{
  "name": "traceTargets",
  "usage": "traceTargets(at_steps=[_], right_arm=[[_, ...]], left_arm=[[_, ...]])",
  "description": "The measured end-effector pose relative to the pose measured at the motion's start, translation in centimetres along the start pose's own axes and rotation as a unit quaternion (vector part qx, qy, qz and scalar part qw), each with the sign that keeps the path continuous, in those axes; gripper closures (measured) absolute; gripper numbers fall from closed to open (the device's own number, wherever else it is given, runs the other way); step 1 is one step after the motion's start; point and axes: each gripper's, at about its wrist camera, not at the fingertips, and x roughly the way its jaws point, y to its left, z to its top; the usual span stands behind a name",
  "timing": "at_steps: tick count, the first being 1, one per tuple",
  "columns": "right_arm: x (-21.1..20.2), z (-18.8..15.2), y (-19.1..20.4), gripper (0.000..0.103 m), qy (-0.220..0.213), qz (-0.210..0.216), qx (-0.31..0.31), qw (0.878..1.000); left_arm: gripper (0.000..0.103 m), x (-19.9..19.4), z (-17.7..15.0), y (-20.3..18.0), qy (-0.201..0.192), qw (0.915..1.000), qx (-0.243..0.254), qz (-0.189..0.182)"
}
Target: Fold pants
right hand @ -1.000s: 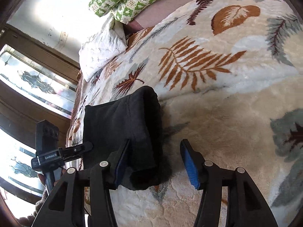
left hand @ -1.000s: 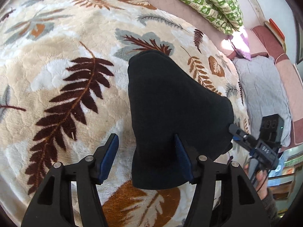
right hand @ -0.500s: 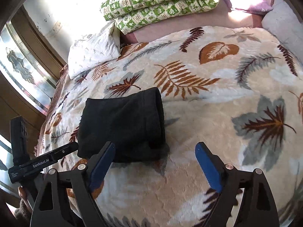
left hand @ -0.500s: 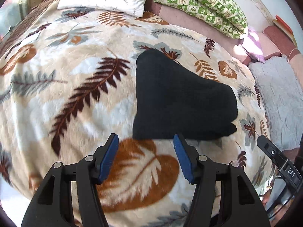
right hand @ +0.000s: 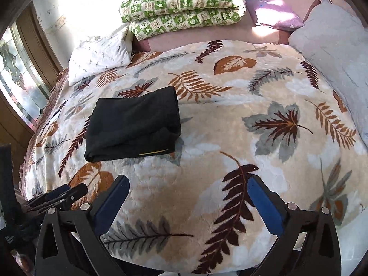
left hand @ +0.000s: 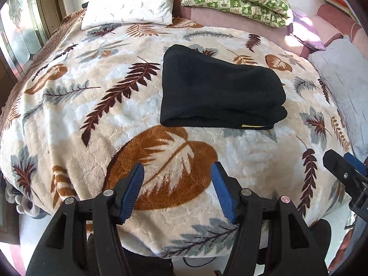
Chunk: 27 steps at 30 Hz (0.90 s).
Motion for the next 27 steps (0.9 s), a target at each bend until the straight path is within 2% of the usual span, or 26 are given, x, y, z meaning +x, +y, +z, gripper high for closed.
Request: traceTargets(at_steps=[13,18,27], right_arm=[[-3.0,-1.0,-0.2,0.000,-0.038,-0.043,-0.022,0.998],[-2.0,-0.9,-0.4,0.000,-0.035,-0.039,-0.015,0.999],[0.1,-1.2,-0.3,0.000,-0.020,-0.035,-0.023,0.999]], left_arm=[[0.043,-1.0,0.1,-0.2,-0.037,0.9987,-0.015,0.031],[0.043,-0.2,0.4,-0.1,-0.036,0.9981,-0.020,0.046],[0.043,1.1,0.7,-0.1,-0.033,0.9977,-0.038,0.046]])
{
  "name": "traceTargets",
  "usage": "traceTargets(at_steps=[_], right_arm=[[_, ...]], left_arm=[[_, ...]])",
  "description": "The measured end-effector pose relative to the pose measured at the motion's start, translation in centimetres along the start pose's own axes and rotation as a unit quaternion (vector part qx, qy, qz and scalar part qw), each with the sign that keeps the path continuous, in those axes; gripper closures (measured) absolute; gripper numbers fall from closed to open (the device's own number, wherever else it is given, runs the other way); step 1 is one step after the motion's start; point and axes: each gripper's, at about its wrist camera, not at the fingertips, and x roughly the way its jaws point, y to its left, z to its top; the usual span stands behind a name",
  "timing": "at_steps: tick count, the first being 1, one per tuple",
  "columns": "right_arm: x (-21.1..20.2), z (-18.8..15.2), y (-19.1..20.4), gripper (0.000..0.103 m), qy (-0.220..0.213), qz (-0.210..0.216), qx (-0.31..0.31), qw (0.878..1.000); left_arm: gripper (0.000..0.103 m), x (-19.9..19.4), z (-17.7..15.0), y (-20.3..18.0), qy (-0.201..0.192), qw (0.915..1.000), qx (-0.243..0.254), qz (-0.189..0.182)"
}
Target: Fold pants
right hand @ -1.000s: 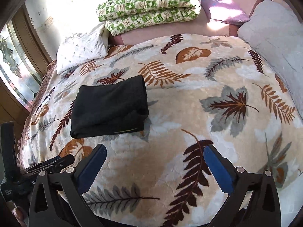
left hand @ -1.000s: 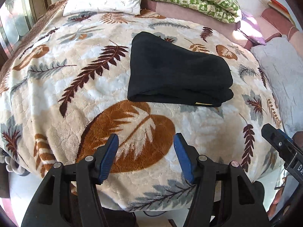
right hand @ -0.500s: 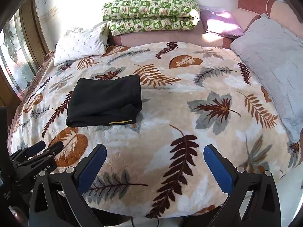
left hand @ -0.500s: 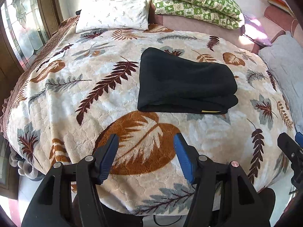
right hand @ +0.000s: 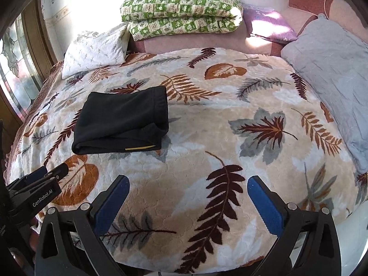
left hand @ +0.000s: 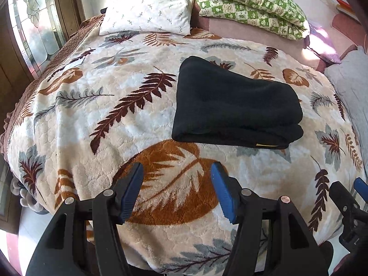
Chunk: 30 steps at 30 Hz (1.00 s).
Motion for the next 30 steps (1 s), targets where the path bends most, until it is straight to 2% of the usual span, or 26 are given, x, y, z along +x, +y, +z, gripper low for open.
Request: traceTargets(at_steps=[9,16,30], right_arm=[[1.1,-0.1,-0.5,0.000,0.003,-0.010,-0.007,1.000],[1.3,0.1,-1.5,0.000,0.002,-0.008,0.013,1.000],[1.7,0.1,-2.0,0.000,0.002,-0.002,0.019,1.000]], left_arm=[[0.043,0.7,0.1,-0.1,0.010,0.9999,0.006,-0.003],[0.043,1.4,0.2,0.1,0.027,0.9996,-0.007,-0.006],[0.043,1.6,0.0,-0.5,0.032,0.9995,0.000,0.001]])
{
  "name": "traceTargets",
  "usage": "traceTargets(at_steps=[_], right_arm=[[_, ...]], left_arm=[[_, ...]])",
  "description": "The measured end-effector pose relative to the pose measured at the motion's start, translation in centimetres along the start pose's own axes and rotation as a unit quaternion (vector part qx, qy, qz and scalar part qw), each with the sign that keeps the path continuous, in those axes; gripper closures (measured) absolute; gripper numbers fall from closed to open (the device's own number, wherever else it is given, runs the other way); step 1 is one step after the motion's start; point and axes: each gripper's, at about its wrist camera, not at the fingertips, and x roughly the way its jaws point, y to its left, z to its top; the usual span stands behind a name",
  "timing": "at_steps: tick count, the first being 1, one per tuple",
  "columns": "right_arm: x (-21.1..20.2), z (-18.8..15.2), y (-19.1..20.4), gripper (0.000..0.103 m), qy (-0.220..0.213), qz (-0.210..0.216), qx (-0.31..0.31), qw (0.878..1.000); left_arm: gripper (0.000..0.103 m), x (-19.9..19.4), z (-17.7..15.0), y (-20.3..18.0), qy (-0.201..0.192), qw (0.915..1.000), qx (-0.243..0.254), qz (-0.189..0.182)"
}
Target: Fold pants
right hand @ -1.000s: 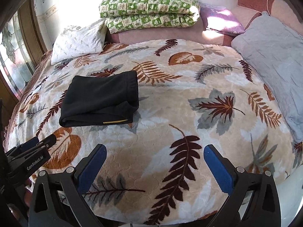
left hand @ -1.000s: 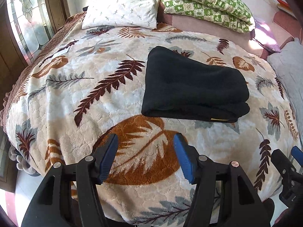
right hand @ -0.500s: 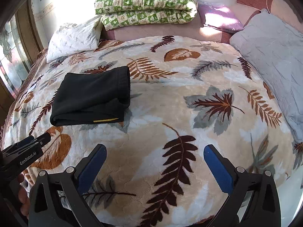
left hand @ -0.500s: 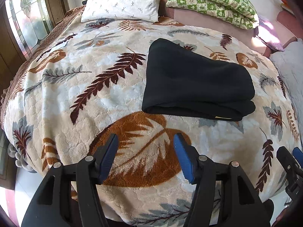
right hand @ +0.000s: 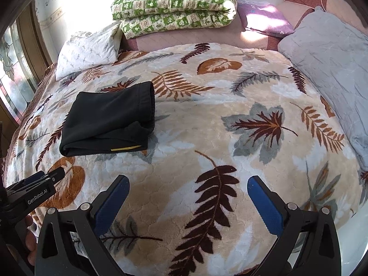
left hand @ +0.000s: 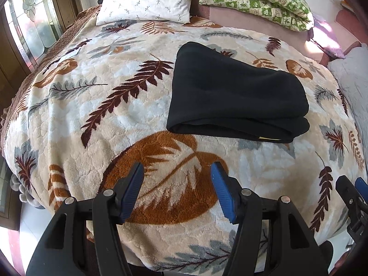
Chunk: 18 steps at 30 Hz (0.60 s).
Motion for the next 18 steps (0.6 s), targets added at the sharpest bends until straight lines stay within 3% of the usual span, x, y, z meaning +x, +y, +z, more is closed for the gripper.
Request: traceTargets(at_steps=[18], right_arm=[[-1.3,-0.4,0.1,0.000,-0.011,-0.006,-0.008,1.000]], left_arm=[[0.043,-1.8,-0.1,-0.4,-0.012,0.9999,-0.005,-0.003]])
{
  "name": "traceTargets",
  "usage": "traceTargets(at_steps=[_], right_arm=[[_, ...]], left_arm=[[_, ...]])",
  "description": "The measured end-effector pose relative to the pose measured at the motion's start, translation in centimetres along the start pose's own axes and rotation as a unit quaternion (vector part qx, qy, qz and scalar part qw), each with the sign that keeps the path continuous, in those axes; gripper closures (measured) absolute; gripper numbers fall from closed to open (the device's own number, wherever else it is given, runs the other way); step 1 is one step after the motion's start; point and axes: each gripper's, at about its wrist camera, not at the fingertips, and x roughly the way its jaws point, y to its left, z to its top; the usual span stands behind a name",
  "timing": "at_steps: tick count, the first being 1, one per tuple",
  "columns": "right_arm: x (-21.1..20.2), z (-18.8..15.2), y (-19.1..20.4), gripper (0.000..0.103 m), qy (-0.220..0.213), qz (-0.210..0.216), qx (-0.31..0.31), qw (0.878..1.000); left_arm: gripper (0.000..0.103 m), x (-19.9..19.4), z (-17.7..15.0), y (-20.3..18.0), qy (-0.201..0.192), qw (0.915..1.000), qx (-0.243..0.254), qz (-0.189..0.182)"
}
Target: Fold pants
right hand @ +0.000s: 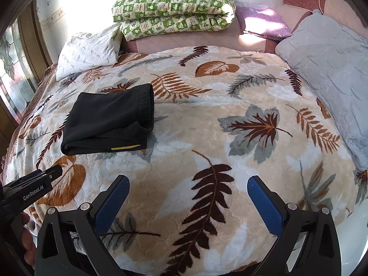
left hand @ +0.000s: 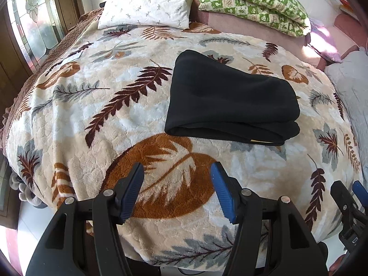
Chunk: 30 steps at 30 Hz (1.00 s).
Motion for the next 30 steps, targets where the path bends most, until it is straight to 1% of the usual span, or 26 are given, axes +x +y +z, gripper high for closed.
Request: traceTargets(at_steps=[7,14,25,30], right_arm=[[-0.3,-0.3,-0.3,0.000,-0.002,0.006,0.003,1.000],[-0.3,-0.4,-0.6,0.000,-0.001,0.006,0.011,1.000],[-0.2,0.2,-0.1,0.000,-0.004,0.014,0.001,1.000],[0.0,0.2,-0.4,0.000,-0.002,0.014,0.006,1.000]], left_arm=[[0.043,-1.0,-0.1,-0.3,-0.028,0.9995,0.003,0.017],[0.043,-1.0,0.0,-0.5,-0.029,0.9995,0.009,0.013],[0.043,-1.1,0.2,-0.4,-0.033,0.9991,0.004,0.028],[0.043,-1.2,0.1,-0.5,-0.036,0.9983,0.017,0.043]])
